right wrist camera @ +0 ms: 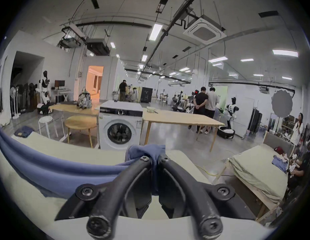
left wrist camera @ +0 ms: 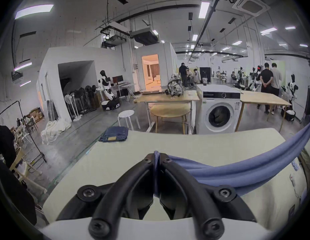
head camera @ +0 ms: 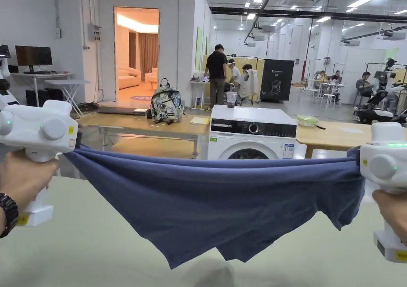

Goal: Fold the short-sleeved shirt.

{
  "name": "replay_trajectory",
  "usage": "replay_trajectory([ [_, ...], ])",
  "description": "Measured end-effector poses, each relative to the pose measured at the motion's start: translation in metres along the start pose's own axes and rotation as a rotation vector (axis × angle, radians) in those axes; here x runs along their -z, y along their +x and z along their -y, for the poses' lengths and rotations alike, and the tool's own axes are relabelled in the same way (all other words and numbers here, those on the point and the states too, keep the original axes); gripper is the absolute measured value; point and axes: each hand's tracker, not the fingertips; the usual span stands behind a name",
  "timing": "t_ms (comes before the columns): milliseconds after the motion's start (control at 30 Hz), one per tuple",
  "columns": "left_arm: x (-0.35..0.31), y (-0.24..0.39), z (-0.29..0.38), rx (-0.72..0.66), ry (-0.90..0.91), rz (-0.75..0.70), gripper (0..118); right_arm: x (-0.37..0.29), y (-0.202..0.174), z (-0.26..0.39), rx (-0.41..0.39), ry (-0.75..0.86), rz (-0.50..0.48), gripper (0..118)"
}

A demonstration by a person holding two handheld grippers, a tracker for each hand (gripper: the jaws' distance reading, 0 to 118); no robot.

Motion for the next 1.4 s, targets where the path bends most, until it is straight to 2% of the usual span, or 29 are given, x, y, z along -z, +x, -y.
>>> replay_trajectory([
  [200,0.012,0.000,0.077,0.013,-0.107,0.030,0,-0.004,-0.001,0.079,-0.049,-0.096,-0.017,3],
  [400,-0.002,-0.011,0.158,0.014,-0.169,0.057,0,-0.059,0.003,0.141,-0.059,-0.181,-0.031,3],
  [567,-0.060,-0.006,0.232,0.021,-0.208,0.080,0,-0.096,0.013,0.199,-0.056,-0.254,-0.027,3],
  [800,-0.093,-0.008,0.320,-0.025,-0.277,0.086,0,-0.130,0.022,0.278,-0.048,-0.350,-0.027,3],
  [967,-0.071,-0.017,0.363,-0.060,-0.360,0.077,0,-0.140,0.026,0.310,-0.008,-0.398,-0.055,3],
  [1200,-0.061,-0.028,0.386,-0.104,-0.400,0.096,0,-0.149,0.023,0.325,-0.015,-0.418,-0.057,5],
  [1233,-0.061,-0.029,0.385,-0.108,-0.405,0.107,2,-0.152,0.021,0.325,-0.027,-0.415,-0.060,6],
  [1267,-0.063,-0.030,0.384,-0.103,-0.402,0.106,9,-0.155,0.019,0.324,-0.035,-0.410,-0.058,10],
  [1300,-0.065,-0.030,0.382,-0.088,-0.391,0.096,21,-0.159,0.017,0.321,-0.044,-0.401,-0.054,21],
  [1333,-0.069,-0.031,0.378,-0.060,-0.371,0.077,29,-0.155,0.019,0.318,-0.044,-0.385,-0.048,31],
  [1400,-0.074,-0.034,0.368,-0.050,-0.328,0.057,31,-0.164,0.016,0.309,-0.025,-0.337,-0.047,56],
])
